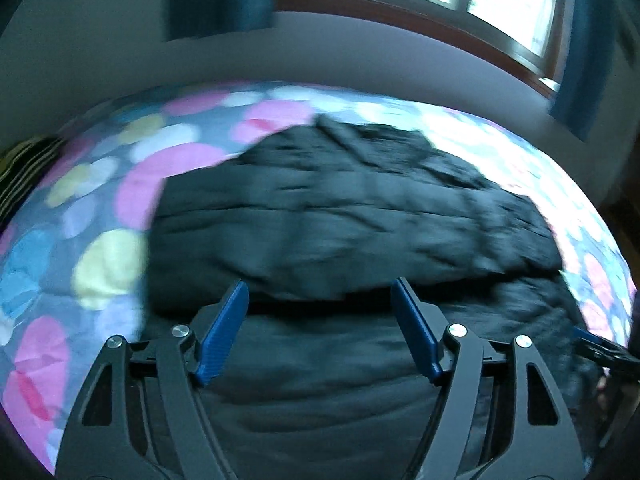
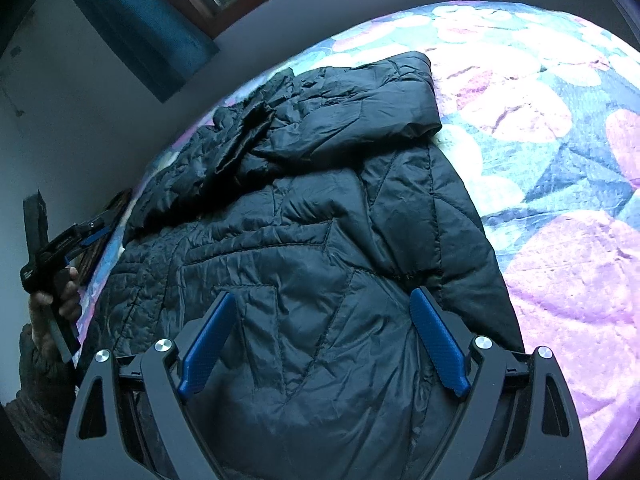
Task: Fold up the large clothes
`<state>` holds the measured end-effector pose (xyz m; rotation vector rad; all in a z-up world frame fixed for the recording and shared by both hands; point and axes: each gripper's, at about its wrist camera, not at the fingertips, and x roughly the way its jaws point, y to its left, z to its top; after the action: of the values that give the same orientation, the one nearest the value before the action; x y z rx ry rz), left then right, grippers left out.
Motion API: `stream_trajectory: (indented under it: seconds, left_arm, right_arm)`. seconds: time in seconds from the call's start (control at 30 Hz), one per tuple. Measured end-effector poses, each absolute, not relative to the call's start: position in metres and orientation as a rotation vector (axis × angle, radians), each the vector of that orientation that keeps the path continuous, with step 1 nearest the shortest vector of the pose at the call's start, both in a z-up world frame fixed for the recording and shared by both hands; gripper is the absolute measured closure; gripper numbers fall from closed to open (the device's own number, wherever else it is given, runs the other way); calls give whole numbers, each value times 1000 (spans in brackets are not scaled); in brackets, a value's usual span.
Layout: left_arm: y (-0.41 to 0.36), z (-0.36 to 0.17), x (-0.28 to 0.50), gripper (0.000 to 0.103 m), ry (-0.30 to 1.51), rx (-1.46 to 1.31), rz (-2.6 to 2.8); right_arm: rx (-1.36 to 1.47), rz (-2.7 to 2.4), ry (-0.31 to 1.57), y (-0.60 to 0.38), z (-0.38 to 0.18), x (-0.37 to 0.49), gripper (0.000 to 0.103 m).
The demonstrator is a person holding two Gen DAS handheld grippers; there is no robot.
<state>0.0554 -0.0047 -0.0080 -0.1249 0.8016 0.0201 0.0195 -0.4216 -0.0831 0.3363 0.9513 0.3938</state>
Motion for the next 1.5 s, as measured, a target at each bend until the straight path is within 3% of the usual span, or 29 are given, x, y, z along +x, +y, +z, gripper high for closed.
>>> stream_trajectory:
  seconds: [0.4, 0.6, 0.63, 0.67, 0.73, 0.83, 1.07, 1.33, 1.5]
  left_arm:
    - [101, -28, 89, 30, 812, -243, 112]
    - [109, -39, 113, 31, 830, -267, 129]
    - [110, -42, 116, 33, 835, -273, 128]
    - [110, -45, 120, 36, 842, -273, 130]
    - [111, -53, 126, 52, 870, -265, 135]
    - [111, -66, 132, 61, 903, -244, 156]
    - [117, -61, 136, 61, 883, -247, 146]
    - [137, -68, 160, 46, 908, -309, 198]
    - [143, -82, 163, 45, 915, -341, 189]
  right_arm:
    - [428, 535, 945, -362, -39, 94, 17]
    - [438, 525, 1016, -328, -54, 154, 27]
    - [437, 524, 1034, -323, -59, 161, 32]
    - [421, 518, 1052, -318, -65, 167, 43]
    - [374, 499, 1079, -309, -71, 172, 63]
    - [356, 482, 1098, -307, -82, 177, 70]
    - [395, 491, 1098, -315, -88, 176, 74]
    - [429, 506, 1096, -321, -94, 180, 75]
    - [435, 517, 1085, -325, -96, 178, 75]
